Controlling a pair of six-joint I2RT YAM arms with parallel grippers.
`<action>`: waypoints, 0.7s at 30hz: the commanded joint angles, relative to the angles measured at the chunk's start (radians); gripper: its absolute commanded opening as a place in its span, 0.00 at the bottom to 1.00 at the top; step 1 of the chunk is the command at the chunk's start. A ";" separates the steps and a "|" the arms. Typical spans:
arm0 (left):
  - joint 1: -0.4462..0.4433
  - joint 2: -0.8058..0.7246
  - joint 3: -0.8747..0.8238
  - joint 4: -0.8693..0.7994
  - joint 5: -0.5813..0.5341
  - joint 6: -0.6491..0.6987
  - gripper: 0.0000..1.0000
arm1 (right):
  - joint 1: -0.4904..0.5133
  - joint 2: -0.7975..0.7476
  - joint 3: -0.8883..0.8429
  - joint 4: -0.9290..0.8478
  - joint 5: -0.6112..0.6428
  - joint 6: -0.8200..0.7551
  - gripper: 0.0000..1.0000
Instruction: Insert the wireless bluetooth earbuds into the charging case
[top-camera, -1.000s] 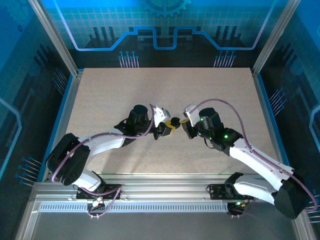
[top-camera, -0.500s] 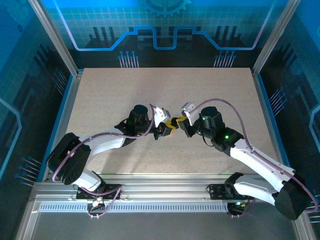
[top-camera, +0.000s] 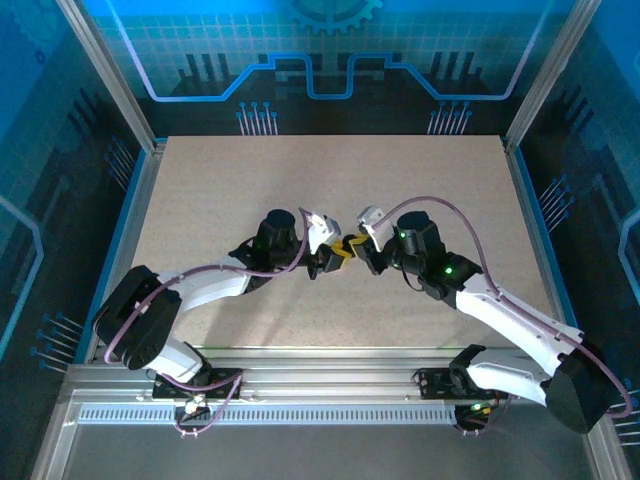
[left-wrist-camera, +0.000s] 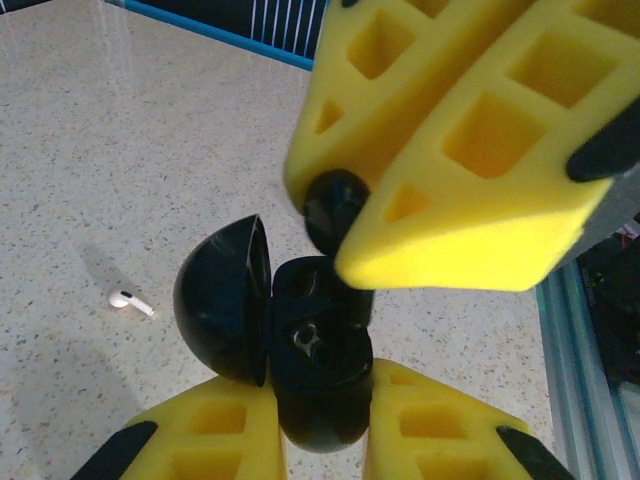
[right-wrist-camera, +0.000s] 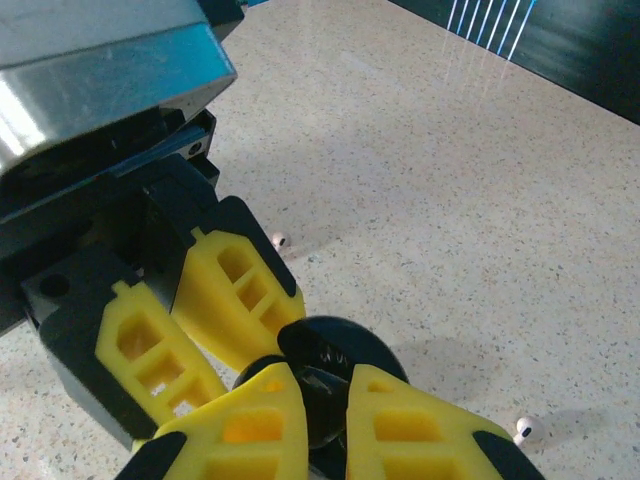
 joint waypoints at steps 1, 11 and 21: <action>-0.005 -0.041 0.007 0.054 0.042 -0.012 0.16 | 0.024 0.014 0.024 -0.022 0.015 -0.028 0.11; -0.006 -0.056 0.000 0.071 0.044 -0.028 0.16 | 0.030 -0.015 0.032 -0.050 0.053 -0.063 0.11; -0.005 -0.074 -0.006 0.081 0.050 -0.035 0.17 | 0.054 0.008 0.092 -0.159 -0.014 -0.137 0.14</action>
